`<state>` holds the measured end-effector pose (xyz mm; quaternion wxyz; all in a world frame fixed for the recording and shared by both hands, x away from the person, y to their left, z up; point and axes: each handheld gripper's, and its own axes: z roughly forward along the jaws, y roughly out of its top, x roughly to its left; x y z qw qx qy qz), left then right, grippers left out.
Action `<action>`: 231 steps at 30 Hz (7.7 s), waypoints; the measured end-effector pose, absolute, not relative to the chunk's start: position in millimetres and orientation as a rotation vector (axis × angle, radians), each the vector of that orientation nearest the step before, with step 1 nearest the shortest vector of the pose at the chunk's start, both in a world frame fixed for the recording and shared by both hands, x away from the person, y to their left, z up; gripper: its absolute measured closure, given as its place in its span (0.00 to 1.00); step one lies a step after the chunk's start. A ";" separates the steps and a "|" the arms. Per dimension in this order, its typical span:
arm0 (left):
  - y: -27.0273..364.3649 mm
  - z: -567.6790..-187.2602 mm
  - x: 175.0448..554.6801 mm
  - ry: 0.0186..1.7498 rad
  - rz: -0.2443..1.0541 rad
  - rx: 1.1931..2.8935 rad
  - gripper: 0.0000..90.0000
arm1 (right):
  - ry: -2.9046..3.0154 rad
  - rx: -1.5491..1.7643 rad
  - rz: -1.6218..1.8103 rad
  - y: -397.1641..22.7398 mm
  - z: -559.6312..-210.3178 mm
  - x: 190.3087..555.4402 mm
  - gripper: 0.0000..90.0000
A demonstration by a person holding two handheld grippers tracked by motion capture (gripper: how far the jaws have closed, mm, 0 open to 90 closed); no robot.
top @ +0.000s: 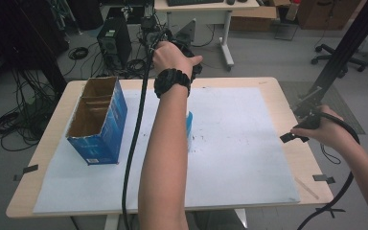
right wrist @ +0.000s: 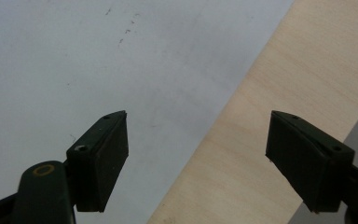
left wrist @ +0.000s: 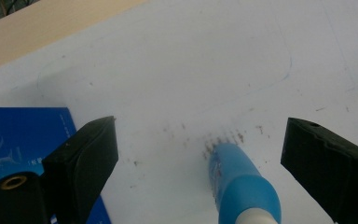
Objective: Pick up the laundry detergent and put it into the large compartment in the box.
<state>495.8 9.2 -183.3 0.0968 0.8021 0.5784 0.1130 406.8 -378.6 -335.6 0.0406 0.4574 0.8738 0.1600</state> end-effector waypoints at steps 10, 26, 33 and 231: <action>10.3 -179.5 491.4 1.718 0.343 2.361 0.12 | 2.682 1.378 0.498 -377.4 -332.3 405.3 0.24; 8.6 -165.9 469.3 1.701 0.347 2.353 0.13 | 2.669 1.399 0.496 -378.2 -334.9 399.0 0.23; 5.9 -165.5 462.0 1.674 0.351 2.373 0.11 | 2.655 1.402 0.502 -380.3 -330.3 396.6 0.23; -12.1 -297.7 423.4 1.728 0.266 2.481 0.33 | 2.697 1.410 0.491 -385.0 -357.3 389.9 0.23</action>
